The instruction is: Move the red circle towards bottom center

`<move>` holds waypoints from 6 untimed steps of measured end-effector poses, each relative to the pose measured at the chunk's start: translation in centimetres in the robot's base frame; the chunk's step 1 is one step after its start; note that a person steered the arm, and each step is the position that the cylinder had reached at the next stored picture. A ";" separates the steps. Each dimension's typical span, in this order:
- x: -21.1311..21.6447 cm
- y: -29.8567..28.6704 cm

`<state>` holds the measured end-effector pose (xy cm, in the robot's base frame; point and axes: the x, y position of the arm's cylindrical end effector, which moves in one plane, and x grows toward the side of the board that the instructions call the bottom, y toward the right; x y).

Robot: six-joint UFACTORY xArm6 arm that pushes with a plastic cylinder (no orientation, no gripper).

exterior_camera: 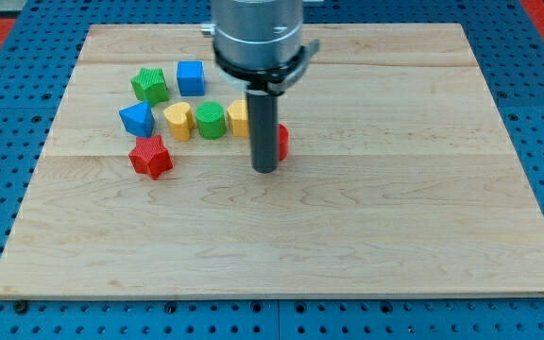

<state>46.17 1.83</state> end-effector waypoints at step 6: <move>-0.2 -2.7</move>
<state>46.02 -0.83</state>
